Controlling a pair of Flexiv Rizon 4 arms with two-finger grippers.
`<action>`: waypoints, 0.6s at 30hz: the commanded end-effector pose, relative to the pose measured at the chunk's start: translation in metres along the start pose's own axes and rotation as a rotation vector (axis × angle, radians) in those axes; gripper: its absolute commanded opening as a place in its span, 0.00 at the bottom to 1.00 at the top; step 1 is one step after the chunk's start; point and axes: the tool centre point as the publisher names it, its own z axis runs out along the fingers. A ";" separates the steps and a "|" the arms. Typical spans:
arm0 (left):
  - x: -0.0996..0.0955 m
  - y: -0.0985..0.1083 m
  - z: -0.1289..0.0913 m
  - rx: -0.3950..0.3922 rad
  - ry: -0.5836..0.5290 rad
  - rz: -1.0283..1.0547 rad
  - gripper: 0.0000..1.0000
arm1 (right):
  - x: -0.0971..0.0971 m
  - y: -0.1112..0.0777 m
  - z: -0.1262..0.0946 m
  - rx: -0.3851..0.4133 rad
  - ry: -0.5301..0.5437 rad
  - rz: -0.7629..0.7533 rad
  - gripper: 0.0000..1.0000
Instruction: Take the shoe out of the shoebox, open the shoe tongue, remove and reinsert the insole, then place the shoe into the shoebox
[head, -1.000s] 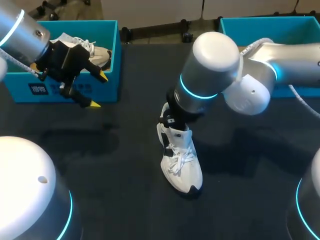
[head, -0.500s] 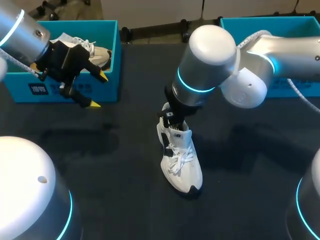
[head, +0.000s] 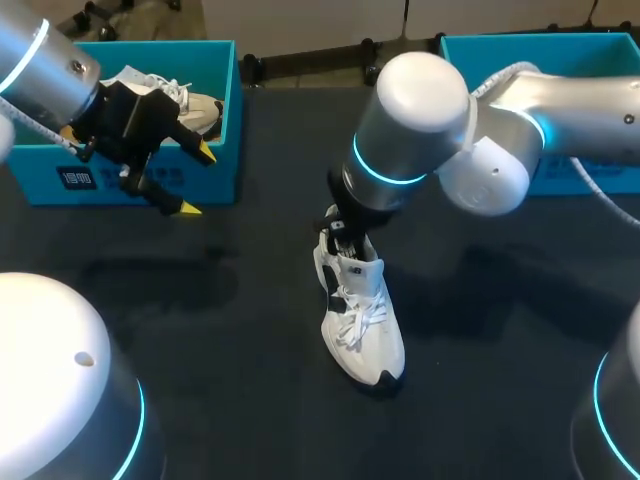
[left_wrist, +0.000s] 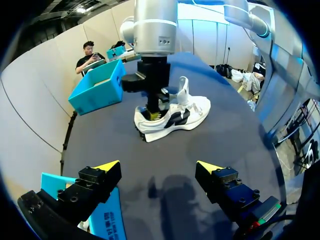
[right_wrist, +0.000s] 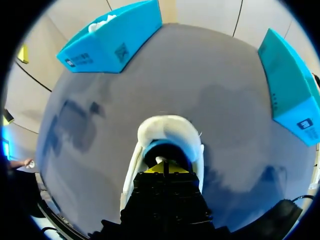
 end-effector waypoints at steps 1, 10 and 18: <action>0.001 0.000 -0.001 -0.002 -0.001 0.001 1.00 | -0.003 0.003 -0.007 -0.020 -0.013 0.000 0.00; 0.001 0.000 -0.001 -0.002 -0.001 0.001 1.00 | -0.004 0.011 0.027 -0.046 -0.008 -0.013 0.00; 0.001 0.000 -0.001 -0.002 -0.001 0.001 1.00 | 0.001 -0.003 0.043 -0.006 0.015 0.003 0.00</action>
